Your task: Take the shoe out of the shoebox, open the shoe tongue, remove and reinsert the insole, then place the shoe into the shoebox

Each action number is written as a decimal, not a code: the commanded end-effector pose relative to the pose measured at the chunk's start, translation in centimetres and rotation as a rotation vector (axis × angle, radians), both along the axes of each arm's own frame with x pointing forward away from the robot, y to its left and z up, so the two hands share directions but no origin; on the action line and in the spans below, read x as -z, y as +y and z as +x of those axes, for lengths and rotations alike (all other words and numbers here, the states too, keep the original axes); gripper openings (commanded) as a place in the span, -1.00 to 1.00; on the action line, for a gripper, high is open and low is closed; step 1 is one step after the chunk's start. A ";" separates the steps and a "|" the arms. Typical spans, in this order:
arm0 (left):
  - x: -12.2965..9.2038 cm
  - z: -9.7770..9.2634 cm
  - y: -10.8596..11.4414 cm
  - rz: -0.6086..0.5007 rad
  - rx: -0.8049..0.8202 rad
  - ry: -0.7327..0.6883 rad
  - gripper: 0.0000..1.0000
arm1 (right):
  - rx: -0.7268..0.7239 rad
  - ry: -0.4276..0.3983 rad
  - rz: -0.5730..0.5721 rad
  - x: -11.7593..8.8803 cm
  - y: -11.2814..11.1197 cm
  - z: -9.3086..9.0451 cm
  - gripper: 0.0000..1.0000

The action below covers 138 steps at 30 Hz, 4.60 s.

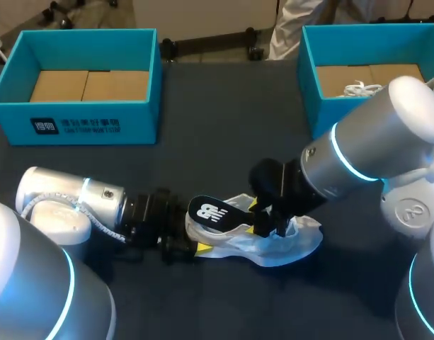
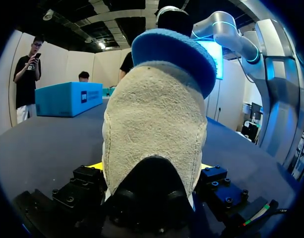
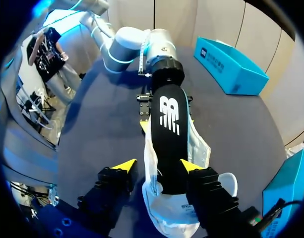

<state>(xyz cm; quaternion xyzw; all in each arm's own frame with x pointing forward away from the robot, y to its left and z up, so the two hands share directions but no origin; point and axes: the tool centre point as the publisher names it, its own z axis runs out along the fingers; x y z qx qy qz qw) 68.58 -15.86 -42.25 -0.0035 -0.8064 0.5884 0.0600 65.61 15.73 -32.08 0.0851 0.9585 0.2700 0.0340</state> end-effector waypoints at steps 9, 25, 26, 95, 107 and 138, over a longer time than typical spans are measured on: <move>0.1 0.0 0.0 0.002 -0.003 -0.001 -1.00 | -0.032 0.053 -0.197 -0.5 3.5 1.4 0.01; 0.1 0.0 0.0 0.002 -0.003 -0.001 -1.00 | -0.143 0.190 -0.196 -0.3 4.4 2.3 -0.05; 0.1 0.0 0.0 0.002 -0.003 -0.001 -1.00 | -0.143 0.190 -0.196 -0.3 4.4 2.3 -0.07; 0.1 0.0 0.0 0.002 -0.003 -0.001 -1.00 | -0.393 0.303 -0.109 -1.5 5.5 5.5 -0.12; 0.1 0.0 0.0 0.002 -0.003 -0.001 -1.00 | -0.411 0.378 -0.111 0.9 5.8 5.7 -0.11; 0.1 0.0 0.0 0.002 -0.003 -0.001 -1.00 | -0.480 0.488 -0.098 3.0 5.0 4.6 -0.37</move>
